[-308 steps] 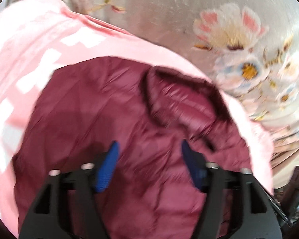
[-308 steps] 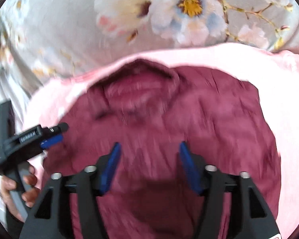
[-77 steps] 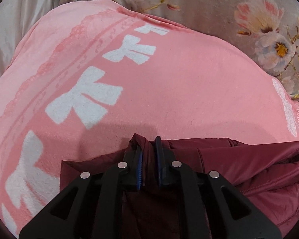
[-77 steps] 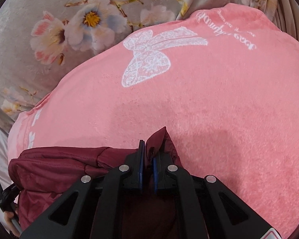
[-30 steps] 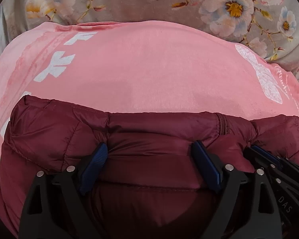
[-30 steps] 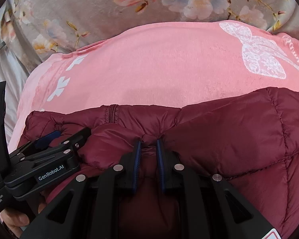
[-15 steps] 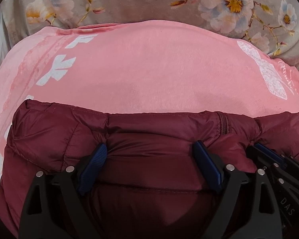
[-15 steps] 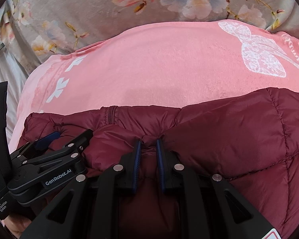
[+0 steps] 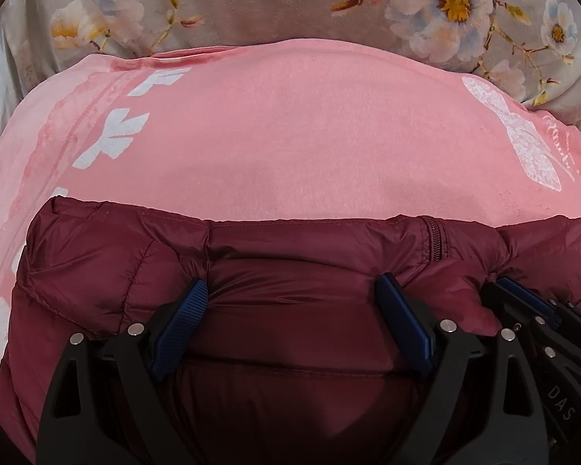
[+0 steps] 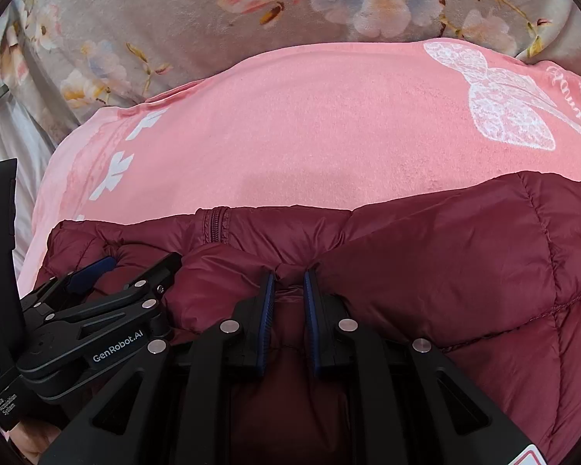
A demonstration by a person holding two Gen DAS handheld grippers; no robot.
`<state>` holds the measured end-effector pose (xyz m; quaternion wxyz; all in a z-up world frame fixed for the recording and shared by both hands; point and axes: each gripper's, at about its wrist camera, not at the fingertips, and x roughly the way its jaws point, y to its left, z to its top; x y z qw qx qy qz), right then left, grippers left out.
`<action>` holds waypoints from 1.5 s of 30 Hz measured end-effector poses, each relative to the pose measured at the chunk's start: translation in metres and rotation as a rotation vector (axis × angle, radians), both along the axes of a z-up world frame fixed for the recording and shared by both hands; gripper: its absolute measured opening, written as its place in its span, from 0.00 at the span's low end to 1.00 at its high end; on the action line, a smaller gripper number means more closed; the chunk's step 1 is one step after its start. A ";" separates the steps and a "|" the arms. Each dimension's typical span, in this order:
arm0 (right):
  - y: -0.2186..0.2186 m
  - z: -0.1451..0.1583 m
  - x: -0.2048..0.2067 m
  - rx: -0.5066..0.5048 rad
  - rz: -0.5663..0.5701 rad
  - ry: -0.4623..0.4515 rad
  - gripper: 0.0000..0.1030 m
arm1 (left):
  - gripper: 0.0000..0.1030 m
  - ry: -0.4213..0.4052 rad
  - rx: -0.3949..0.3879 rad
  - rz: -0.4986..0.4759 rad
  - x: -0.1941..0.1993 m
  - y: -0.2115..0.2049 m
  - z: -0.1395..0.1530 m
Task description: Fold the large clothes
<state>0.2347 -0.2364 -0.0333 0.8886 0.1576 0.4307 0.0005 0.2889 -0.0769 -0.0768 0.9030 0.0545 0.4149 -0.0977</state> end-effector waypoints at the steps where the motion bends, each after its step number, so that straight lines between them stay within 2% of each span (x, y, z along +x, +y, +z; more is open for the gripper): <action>1: 0.000 0.000 0.000 0.000 0.000 0.000 0.12 | 0.84 0.000 0.001 0.000 0.000 0.000 0.000; 10: 0.000 0.000 0.000 0.002 0.001 0.000 0.12 | 0.85 0.000 0.002 0.002 0.000 0.000 0.000; 15: -0.007 -0.001 0.002 0.042 -0.002 -0.004 0.13 | 0.85 0.005 -0.020 0.001 0.002 0.004 0.000; 18: -0.007 0.006 -0.002 0.025 -0.017 -0.013 0.12 | 0.85 0.018 -0.082 -0.003 -0.003 0.016 0.007; 19: -0.005 0.011 -0.007 -0.006 -0.030 -0.019 0.15 | 0.85 0.028 -0.110 -0.002 -0.010 0.026 0.014; 20: 0.001 0.022 -0.017 -0.041 -0.037 -0.039 0.23 | 0.85 0.029 -0.143 -0.002 -0.018 0.037 0.020; 22: 0.015 0.044 -0.043 -0.027 0.015 -0.100 0.22 | 0.86 0.026 -0.242 -0.003 -0.042 0.071 0.038; 25: 0.041 0.060 -0.068 -0.034 0.073 -0.115 0.22 | 0.89 0.022 -0.300 0.052 -0.073 0.117 0.051; 31: 0.067 0.044 -0.097 0.034 0.091 -0.048 0.22 | 0.89 0.035 -0.312 0.204 -0.124 0.189 0.053; 35: 0.082 0.028 -0.110 -0.006 0.090 -0.020 0.22 | 0.89 0.040 -0.349 0.283 -0.153 0.225 0.045; 37: 0.084 0.021 -0.111 -0.020 0.087 -0.018 0.22 | 0.89 0.066 -0.398 0.329 -0.161 0.241 0.035; 42: 0.088 0.011 -0.115 -0.041 0.082 -0.034 0.21 | 0.91 0.172 -0.542 0.353 -0.161 0.258 0.003; 45: 0.085 0.012 -0.117 -0.015 0.083 -0.040 0.21 | 0.93 0.146 -0.549 0.337 -0.156 0.250 0.004</action>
